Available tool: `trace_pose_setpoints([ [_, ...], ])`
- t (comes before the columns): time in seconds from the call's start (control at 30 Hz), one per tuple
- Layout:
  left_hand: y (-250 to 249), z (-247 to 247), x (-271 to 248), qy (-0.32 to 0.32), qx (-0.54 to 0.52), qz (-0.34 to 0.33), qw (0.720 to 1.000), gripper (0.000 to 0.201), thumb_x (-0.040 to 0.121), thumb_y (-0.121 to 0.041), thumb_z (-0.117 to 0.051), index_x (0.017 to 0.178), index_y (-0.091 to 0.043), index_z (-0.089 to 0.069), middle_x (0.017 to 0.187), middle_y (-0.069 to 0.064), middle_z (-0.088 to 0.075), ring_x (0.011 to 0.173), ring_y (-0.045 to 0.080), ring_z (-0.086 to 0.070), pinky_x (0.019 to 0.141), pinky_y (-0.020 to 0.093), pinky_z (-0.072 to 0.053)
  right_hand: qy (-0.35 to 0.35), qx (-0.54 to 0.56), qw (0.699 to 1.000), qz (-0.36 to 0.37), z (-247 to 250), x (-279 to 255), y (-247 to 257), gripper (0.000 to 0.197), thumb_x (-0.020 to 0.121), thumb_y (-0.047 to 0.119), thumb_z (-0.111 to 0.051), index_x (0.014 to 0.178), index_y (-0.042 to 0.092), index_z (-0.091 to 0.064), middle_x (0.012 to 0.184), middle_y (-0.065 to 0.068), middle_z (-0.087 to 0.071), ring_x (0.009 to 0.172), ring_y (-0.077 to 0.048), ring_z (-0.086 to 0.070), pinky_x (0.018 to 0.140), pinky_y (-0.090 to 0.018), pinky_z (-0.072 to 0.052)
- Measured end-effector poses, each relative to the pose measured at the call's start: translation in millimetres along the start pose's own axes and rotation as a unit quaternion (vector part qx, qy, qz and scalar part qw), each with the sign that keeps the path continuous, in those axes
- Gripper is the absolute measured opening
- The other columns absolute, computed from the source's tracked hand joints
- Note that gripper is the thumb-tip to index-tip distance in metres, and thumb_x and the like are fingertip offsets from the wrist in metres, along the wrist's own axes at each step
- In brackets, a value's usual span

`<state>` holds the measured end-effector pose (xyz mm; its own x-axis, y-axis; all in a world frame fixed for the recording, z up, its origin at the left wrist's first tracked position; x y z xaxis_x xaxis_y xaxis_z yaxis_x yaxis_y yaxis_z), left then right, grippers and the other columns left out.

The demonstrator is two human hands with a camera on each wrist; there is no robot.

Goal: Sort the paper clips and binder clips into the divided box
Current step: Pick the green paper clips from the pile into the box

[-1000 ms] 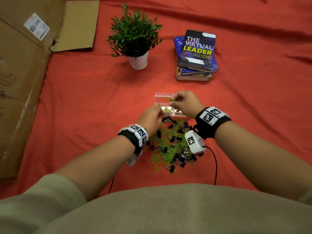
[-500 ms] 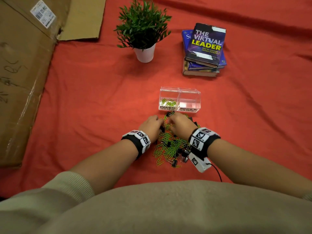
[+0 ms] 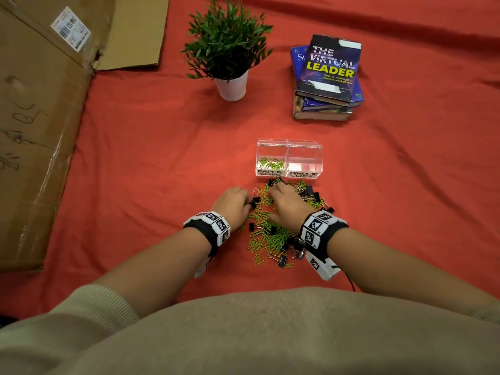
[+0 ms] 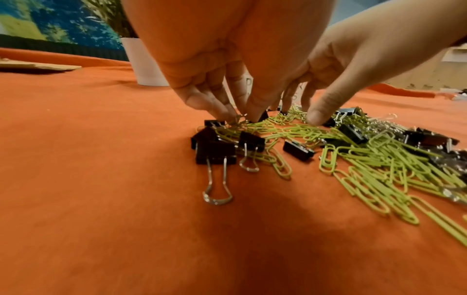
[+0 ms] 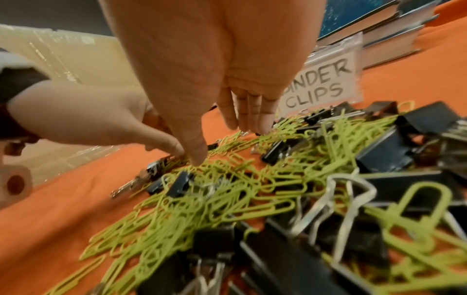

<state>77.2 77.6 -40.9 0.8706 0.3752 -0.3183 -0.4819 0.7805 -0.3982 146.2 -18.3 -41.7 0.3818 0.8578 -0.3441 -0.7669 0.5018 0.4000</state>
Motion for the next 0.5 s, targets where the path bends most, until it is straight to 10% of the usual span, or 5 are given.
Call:
trace_pose_setpoints([
  [0.3, 10.9, 9.4, -2.6, -0.052, -0.03, 0.039, 0.997, 0.025, 0.087, -0.017, -0.056, 0.112, -0.014, -0.052, 0.112, 0.005, -0.053, 0.109, 0.023, -0.048, 0.092, 0.037, -0.045, 0.017, -0.024, 1.0, 0.011, -19.6, -4.8, 0.9, 0.041, 0.09, 0.024, -0.059, 0.123, 0.0, -0.052, 0.121, -0.012, -0.048, 0.116, -0.026, -0.044, 0.1, -0.037, -0.043],
  [0.5, -11.0, -16.6, -5.0, 0.025, 0.022, -0.03, 0.999, 0.031, 0.087, -0.018, -0.058, 0.117, -0.013, -0.055, 0.118, 0.006, -0.051, 0.116, 0.024, -0.046, 0.099, 0.037, -0.042, 0.018, 0.01, 1.0, -0.015, -22.5, -7.4, -5.5, 0.02, 0.093, 0.016, -0.054, 0.106, 0.001, -0.055, 0.111, -0.013, -0.053, 0.108, -0.026, -0.05, 0.092, -0.036, -0.046],
])
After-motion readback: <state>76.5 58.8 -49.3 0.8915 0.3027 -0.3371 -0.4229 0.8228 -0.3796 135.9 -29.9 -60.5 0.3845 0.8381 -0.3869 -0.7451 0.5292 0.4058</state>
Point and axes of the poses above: each hand's wrist, its own x-axis towards the middle knuckle, its own z-axis out of the back of the hand, y = z × x, the point moved 9 cm from there along x, towards the middle knuckle
